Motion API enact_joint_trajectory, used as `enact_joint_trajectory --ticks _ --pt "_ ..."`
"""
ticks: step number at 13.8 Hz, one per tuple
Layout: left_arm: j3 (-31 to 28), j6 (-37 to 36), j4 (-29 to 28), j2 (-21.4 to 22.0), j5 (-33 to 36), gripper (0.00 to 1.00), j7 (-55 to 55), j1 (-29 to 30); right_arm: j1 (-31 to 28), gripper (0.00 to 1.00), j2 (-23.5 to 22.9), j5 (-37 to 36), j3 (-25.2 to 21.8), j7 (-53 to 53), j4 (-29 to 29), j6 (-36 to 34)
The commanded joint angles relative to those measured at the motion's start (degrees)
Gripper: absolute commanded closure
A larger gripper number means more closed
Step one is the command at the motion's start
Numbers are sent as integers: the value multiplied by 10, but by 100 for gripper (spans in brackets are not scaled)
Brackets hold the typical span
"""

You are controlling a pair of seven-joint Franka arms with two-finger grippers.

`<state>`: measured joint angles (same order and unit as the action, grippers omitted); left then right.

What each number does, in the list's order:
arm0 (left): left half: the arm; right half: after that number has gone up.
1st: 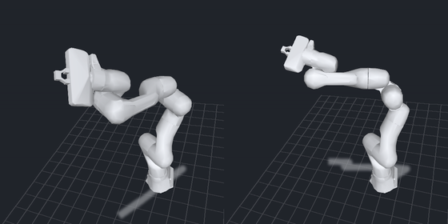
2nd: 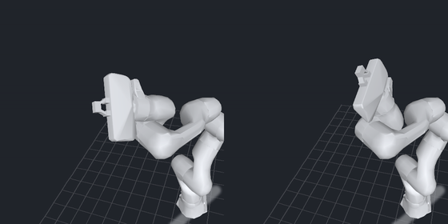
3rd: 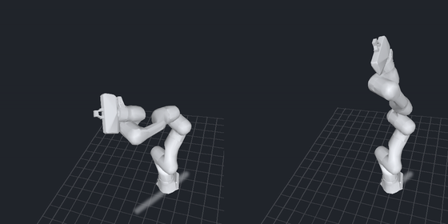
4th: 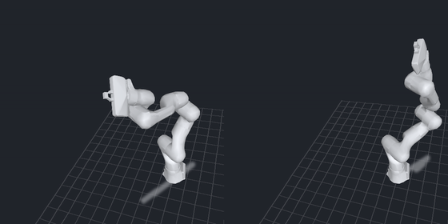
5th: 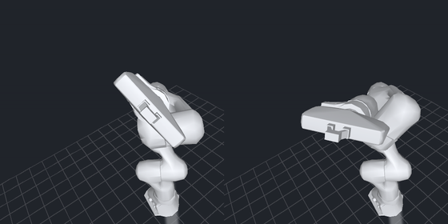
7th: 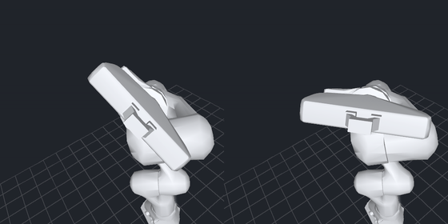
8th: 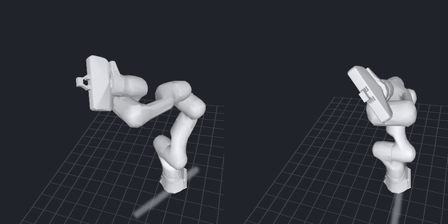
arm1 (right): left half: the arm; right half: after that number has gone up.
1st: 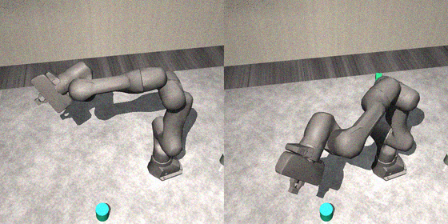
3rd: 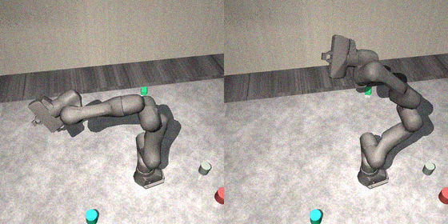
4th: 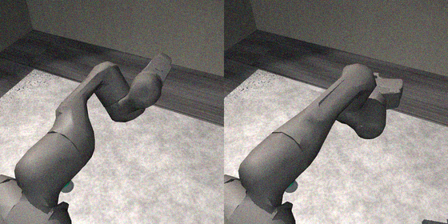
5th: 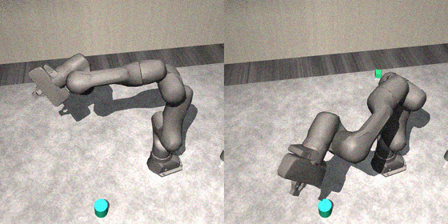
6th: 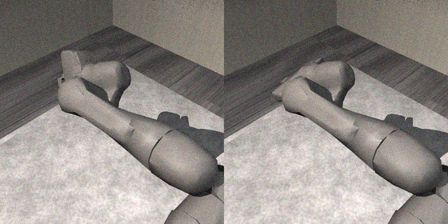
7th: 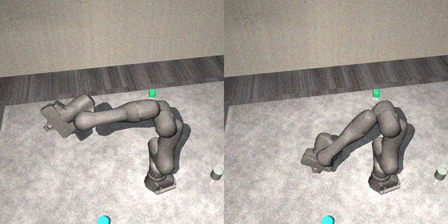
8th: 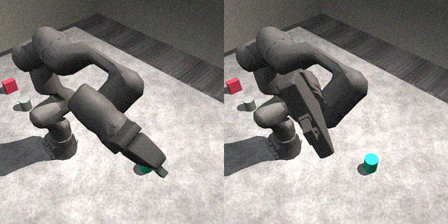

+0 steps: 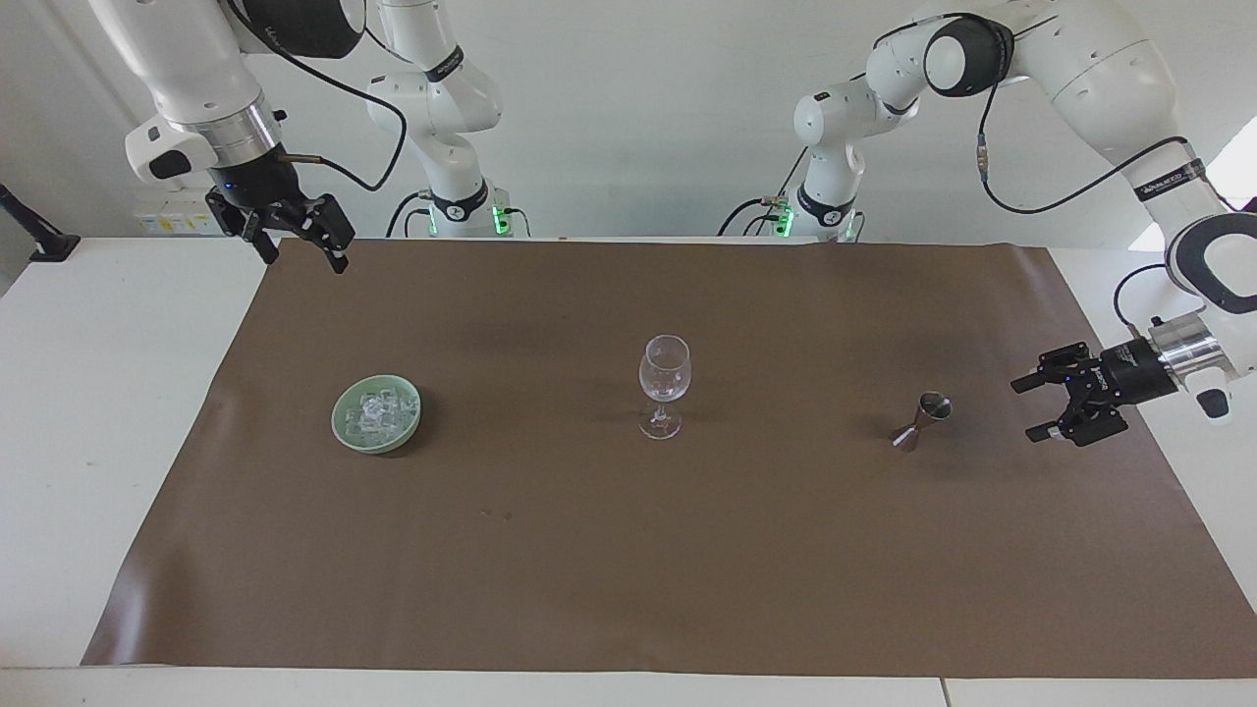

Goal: Pour wine and add ice with both arms
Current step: 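Move the left gripper down toward the small silver cup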

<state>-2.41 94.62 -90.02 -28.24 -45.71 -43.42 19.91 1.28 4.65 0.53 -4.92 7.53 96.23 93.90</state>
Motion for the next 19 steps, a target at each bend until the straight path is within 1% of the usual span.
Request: enact_joint_trajectory --ticks 1,5,8,10,12,15,19 --pt "4 46 -89 44 -43 0 -11 9 -1 0 11 -3 3 9 12 0" --pt "4 77 -137 45 -82 0 -24 12 0 0 11 -3 3 9 12 0" --pt "4 79 -191 42 -163 0 -23 34 0 0 11 -3 3 9 12 0" --pt "4 94 -226 49 -193 0 -21 33 -1 0 11 -3 3 9 12 0" --pt "5 96 -246 52 -211 0 -17 34 0 0 11 -3 3 9 12 0" --pt "5 97 -305 66 -273 0 48 29 0 0 11 -3 3 9 12 0" --pt "7 106 -342 76 -355 0 62 15 0 0 11 -3 3 9 12 0"
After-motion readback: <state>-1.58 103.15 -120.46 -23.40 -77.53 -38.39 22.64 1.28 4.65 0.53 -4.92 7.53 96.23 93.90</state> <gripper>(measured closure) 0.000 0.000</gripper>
